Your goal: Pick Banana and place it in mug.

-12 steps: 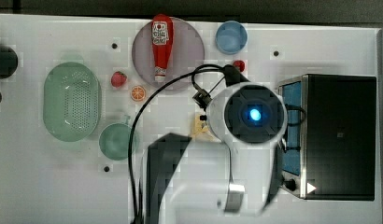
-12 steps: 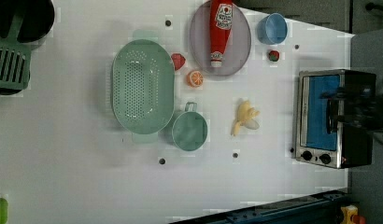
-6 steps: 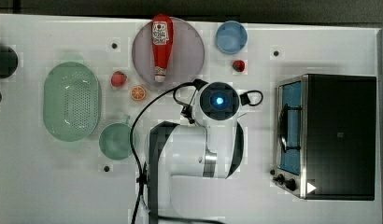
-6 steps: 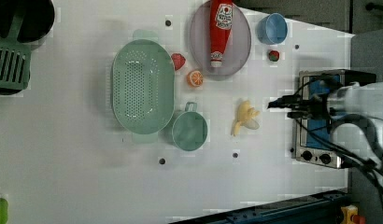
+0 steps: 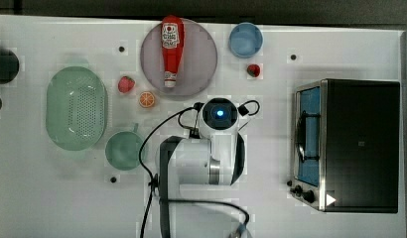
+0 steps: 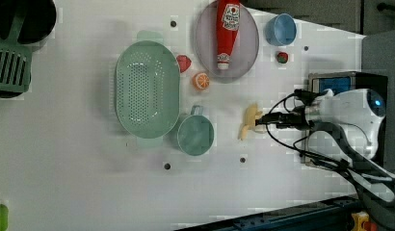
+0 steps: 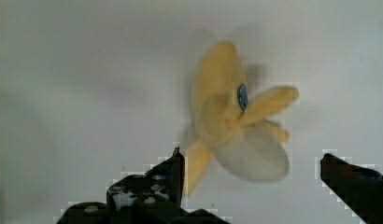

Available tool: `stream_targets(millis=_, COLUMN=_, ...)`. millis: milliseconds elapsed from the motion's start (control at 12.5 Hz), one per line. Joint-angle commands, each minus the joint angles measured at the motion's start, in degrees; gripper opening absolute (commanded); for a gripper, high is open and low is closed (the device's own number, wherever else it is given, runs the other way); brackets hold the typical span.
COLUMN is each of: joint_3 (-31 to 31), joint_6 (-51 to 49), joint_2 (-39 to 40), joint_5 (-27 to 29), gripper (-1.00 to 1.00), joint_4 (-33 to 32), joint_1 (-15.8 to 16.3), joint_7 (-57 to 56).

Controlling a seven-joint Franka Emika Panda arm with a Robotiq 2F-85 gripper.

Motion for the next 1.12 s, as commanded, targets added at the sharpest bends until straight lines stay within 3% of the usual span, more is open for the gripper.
stream_targets(millis=80, joint_3=-0.10, joint_6=5.42, joint_2=3.36, joint_5=0.89, gripper=1.00, joint_4=0.33, joint_1=-0.24, joint_7=-4.20)
stream_targets(millis=320, joint_3=0.12, joint_6=6.80, joint_2=6.13, joint_5=0.89, gripper=0.99, joint_4=0.07, joint_1=-0.27, joint_7=-4.17)
stream_targets(millis=400, joint_3=0.17, joint_6=6.82, joint_2=6.06, joint_5=0.89, gripper=0.79, joint_4=-0.12, joint_1=-0.27, joint_7=-4.19)
stream_targets(millis=560, joint_3=0.22, joint_6=7.04, joint_2=5.99, joint_5=0.93, gripper=0.18, joint_4=-0.19, joint_1=-0.27, joint_7=-4.16)
stream_targets(millis=720, joint_3=0.19, joint_6=7.13, joint_2=5.34, joint_5=1.00, gripper=-0.30, joint_4=-0.02, joint_1=-0.31, joint_7=-4.17)
stream_targets(millis=1120, joint_3=0.04, joint_6=6.24, joint_2=-5.30, joint_5=1.10, gripper=-0.30, joint_4=0.81, joint_1=-0.54, joint_7=-3.64)
